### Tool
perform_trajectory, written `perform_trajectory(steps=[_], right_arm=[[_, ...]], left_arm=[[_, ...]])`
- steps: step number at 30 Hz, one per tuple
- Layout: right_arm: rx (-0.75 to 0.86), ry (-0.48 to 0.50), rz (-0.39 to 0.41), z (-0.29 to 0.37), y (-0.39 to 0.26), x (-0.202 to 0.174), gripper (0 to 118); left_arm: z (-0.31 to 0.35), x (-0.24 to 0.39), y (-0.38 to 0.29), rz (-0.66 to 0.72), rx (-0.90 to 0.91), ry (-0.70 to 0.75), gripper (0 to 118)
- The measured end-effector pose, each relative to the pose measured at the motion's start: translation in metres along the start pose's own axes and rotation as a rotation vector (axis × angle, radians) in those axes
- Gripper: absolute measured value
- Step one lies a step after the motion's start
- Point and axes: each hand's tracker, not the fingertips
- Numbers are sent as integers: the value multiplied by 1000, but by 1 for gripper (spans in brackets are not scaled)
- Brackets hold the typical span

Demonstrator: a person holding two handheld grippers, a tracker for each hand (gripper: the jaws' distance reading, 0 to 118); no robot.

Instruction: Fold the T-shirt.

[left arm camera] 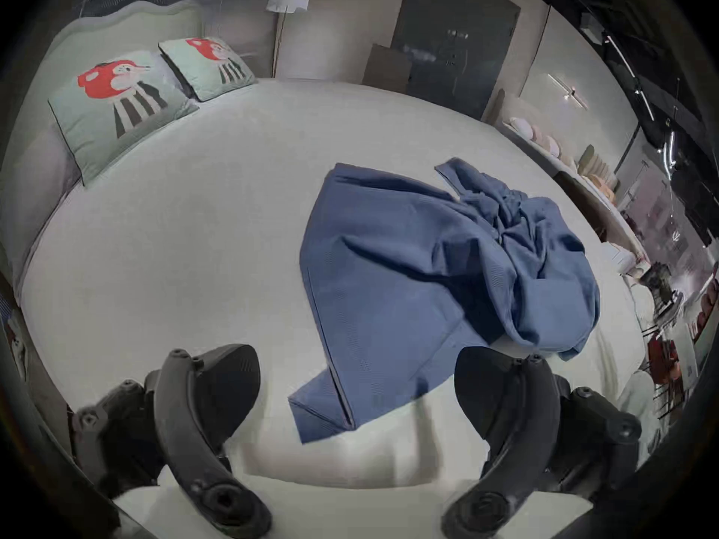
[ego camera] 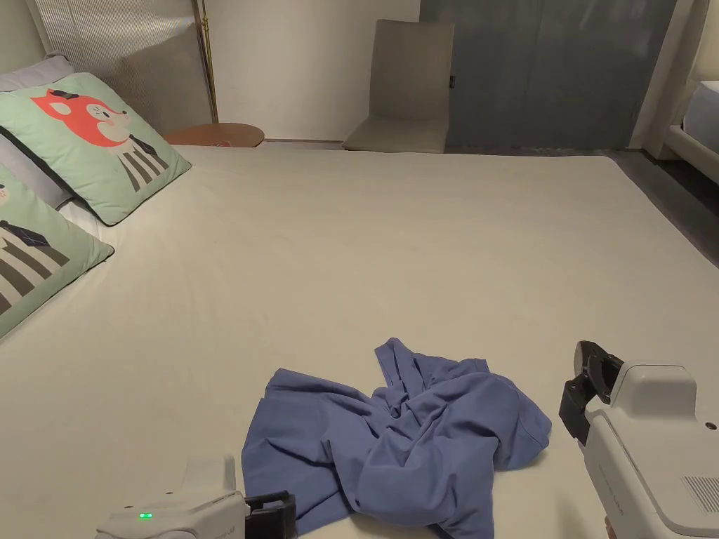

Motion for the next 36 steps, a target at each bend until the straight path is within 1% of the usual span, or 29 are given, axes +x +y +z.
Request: perform_trajectory(steps=[2, 3, 4, 5, 6, 7, 8, 9, 10, 11, 13, 15, 17, 18, 19, 20, 21, 22, 23, 24, 25, 27, 28, 31, 32, 34, 36], right_arm=[[-7, 3, -1, -1, -3, -1, 1], [-10, 5, -2, -1, -3, -1, 1], [-12, 6, -4, 0, -3, -2, 1], [-16, 7, -5, 1, -3, -3, 1], [-17, 8, -6, 1, -4, -3, 1], [-20, 8, -8, 1, -4, -3, 1], [-24, 9, -9, 0, -6, -3, 1], [-27, 9, -9, 0, -6, -3, 1], [-31, 9, -8, -1, -7, -3, 1], [-36, 6, -9, -2, -8, -2, 1], [-54, 4, -15, -4, -6, 1, 1], [-80, -4, -22, -10, -5, 4, 2], [-138, -18, -31, -39, -11, 18, 5], [-173, -27, -35, -47, -12, 21, 15], [-215, -25, -34, -60, -13, 24, 33], [-265, -17, -38, -73, -17, 27, 58], [-308, -18, -50, -86, -20, 29, 70], [-367, -5, -66, -103, -24, 33, 78], [-404, 11, -90, -119, -28, 36, 90], [-460, 19, -99, -138, -36, 41, 97], [-516, 26, -114, -153, -40, 43, 101], [-603, 59, -137, -186, -51, 45, 101], [-627, 60, -147, -195, -54, 47, 101], [-702, 68, -121, -227, -68, 44, 101], [-732, 63, -97, -223, -68, 37, 100], [-769, 66, -86, -229, -77, 34, 99], [-791, 74, -63, -236, -91, 29, 94]], left_arm=[[-6, 4, -4, -5, 2, 10, 100], [-9, 5, -5, -14, -9, 16, 97], [-14, 7, -7, -21, -24, 15, 85], [-16, 13, -10, -33, -42, 12, 53], [-19, 16, -13, -39, -55, 17, 29], [-22, 20, -17, -49, -52, 44, 27], [-20, 22, -19, -61, -12, 49, 26], [-22, 19, -18, -58, -25, 50, 22], [-21, 18, -17, -57, -23, 50, 12], [-18, 16, -14, -47, -5, 26, 7], [-11, 16, -9, -18, 10, 14, 7], [2, 14, -4, 8, 95, -18, 7], [15, 16, 4, 12, 130, -26, 7], [20, 16, 8, 9, 151, -38, 7], [23, 17, 13, 9, 162, -47, 7], [26, 17, 17, 8, 166, -60, 7], [26, 15, 21, 12, 176, -76, 7], [25, 14, 24, 16, 180, -86, 7], [25, 14, 26, 16, 183, -90, 7], [24, 14, 27, 16, 187, -92, 7], [23, 14, 28, 14, 188, -93, 7], [21, 13, 28, 16, 184, -98, 7], [19, 11, 27, 18, 181, -102, 7], [15, 9, 25, 18, 175, -101, 7], [14, 8, 25, 16, 171, -100, 7], [11, 6, 25, 19, 162, -102, 7], [9, 3, 26, 25, 154, -105, 7]])
